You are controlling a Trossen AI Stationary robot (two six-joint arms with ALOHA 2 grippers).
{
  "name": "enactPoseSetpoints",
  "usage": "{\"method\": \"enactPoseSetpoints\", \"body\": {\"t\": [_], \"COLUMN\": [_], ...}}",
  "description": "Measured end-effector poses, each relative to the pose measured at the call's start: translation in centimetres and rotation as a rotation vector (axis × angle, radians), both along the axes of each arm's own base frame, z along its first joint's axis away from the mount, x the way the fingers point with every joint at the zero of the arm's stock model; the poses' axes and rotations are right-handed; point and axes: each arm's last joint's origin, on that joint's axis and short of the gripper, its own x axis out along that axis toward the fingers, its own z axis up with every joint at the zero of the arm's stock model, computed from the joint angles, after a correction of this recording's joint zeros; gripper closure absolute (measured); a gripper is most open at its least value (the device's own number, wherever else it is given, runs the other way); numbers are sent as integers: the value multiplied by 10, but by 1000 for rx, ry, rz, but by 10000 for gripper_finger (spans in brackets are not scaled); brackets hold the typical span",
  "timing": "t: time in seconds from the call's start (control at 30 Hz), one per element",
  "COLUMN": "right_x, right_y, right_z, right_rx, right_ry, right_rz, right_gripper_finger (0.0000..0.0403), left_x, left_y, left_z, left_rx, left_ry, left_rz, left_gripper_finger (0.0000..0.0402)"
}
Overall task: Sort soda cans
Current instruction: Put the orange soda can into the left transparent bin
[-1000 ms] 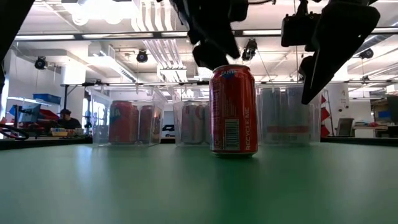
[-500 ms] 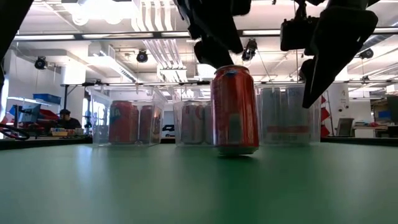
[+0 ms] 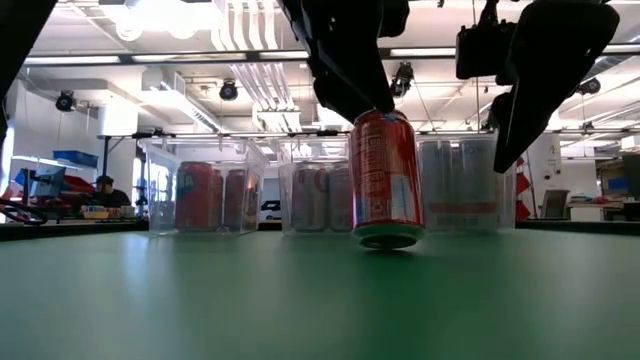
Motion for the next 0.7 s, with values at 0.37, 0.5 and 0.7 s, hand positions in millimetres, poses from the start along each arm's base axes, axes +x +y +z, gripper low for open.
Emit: {"method": "enactPoseSetpoints", "body": {"t": [0.37,0.5,0.7], "right_x": [0,0,0], "right_y": [0,0,0], "right_z": [0,0,0], "right_rx": [1,-2,-2], "right_ry": [0,0,-1], "right_rz": [-3,-1,-5], "right_gripper_finger": [35,35,35], "left_x": [-8,-8,-6], "left_y": [-20,-19,-26], "left_z": [10,10,32], "left_rx": [-49,-7,131], "left_ry": [-2,-3,-66], "left_rz": [1,11,-12], "left_gripper_finger": [36,36,36]}}
